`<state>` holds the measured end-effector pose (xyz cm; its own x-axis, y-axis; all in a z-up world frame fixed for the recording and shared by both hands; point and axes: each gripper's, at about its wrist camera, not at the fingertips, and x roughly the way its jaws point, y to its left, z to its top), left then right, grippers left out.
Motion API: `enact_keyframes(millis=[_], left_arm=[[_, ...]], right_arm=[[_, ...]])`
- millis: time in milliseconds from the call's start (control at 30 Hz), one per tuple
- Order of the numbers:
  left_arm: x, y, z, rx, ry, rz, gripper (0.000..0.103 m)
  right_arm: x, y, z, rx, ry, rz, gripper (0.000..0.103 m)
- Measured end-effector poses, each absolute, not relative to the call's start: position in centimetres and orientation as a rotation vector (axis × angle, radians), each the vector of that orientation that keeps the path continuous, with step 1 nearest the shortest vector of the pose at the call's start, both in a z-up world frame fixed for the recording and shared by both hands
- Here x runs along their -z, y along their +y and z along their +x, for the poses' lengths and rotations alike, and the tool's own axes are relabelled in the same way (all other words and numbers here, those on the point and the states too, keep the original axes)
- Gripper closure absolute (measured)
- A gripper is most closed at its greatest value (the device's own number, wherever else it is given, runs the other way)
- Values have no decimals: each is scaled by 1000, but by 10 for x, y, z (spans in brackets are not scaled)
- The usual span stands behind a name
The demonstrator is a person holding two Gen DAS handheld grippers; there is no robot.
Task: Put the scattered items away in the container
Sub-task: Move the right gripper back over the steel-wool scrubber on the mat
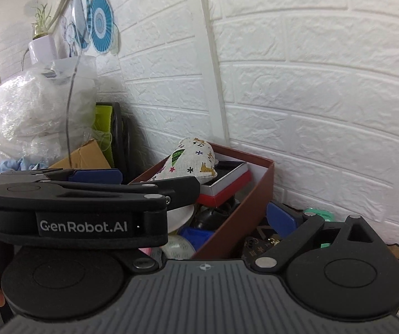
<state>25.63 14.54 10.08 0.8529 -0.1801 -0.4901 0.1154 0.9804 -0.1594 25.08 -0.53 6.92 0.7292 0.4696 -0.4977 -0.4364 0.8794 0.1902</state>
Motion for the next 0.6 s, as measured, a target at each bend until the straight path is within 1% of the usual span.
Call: enact_keyframes(millis=[167,333,600], left_arm=[[-110,120,217,161,505,-131,0],[-113,93,180,145,530,-151,0],[-98,44,130,225,506,-185,0]], right_arm=[[-81,-26,213,-504,540,49,5],[-87,-48,178,-515,531,37,5],[-83,-92,125,-546,519,15,5]])
